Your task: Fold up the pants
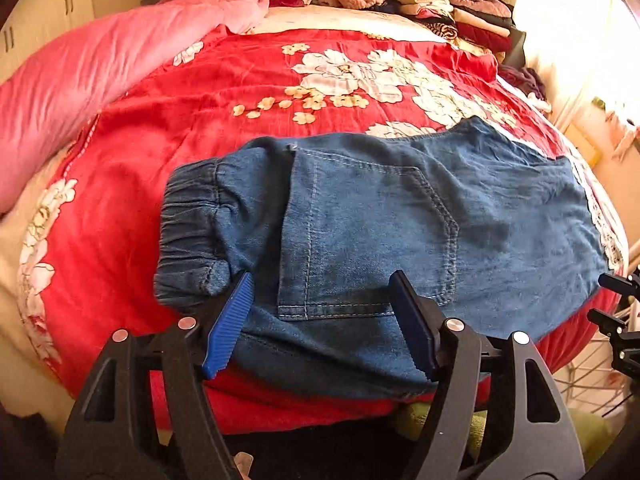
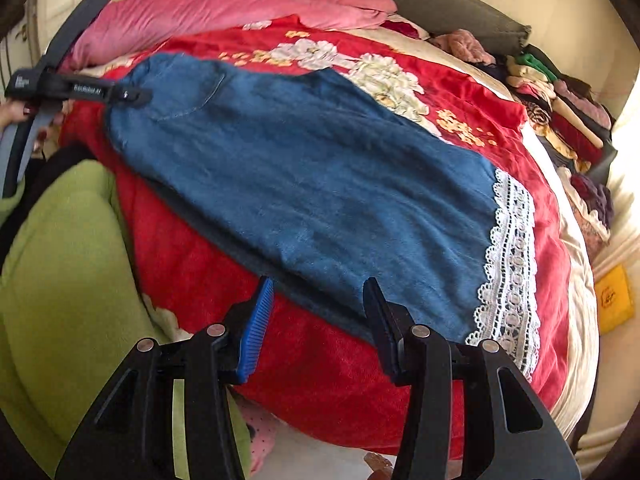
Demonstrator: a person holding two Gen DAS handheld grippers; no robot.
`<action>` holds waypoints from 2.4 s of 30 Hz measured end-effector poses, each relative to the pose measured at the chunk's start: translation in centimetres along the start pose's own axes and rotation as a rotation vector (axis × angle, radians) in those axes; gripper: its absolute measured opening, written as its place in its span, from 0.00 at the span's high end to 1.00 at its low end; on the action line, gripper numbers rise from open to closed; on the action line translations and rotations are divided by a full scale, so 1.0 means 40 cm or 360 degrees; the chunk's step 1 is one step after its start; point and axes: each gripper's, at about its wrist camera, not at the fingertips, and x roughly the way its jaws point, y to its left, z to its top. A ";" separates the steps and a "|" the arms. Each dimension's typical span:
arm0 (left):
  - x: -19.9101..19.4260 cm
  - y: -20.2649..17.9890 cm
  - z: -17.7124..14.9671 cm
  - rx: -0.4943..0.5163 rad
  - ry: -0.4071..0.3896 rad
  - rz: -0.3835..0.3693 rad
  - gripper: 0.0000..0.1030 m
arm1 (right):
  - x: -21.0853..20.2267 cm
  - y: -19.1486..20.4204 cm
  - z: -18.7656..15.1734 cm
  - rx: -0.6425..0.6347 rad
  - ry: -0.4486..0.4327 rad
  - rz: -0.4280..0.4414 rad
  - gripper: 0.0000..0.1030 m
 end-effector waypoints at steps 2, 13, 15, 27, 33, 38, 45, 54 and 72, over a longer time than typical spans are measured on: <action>-0.022 -0.030 0.002 0.0031 -0.0030 -0.0046 0.40 | 0.008 0.003 0.007 -0.0017 -0.0010 -0.0002 0.56; 0.015 -0.059 -0.008 0.0087 0.0020 -0.0052 0.33 | 0.054 -0.007 0.011 -0.0030 0.0008 0.0099 0.99; 0.019 -0.040 -0.008 0.0043 0.0026 -0.0066 0.33 | 0.030 -0.020 0.006 -0.0001 -0.0012 0.0167 0.99; 0.025 -0.040 -0.007 0.0048 0.0024 -0.0048 0.32 | -0.020 -0.048 -0.030 0.0182 -0.0016 0.0374 1.00; -0.019 -0.100 0.002 0.0151 -0.0062 -0.0069 0.28 | -0.074 -0.179 -0.033 0.0474 -0.0156 0.0203 0.83; 0.021 -0.109 -0.001 0.0196 -0.0004 0.0030 0.26 | -0.010 -0.245 -0.083 0.0627 0.0071 0.0017 0.80; 0.042 -0.086 -0.002 0.0178 0.0004 0.0068 0.26 | 0.011 -0.263 -0.132 0.0682 0.0102 0.0091 0.69; -0.024 -0.162 0.107 0.0289 -0.0130 -0.0053 0.26 | -0.036 -0.281 -0.039 0.0637 -0.0078 0.0133 0.63; 0.216 -0.320 0.325 0.0427 0.0044 -0.0201 0.26 | 0.058 -0.376 0.077 0.0610 -0.0111 0.0027 0.38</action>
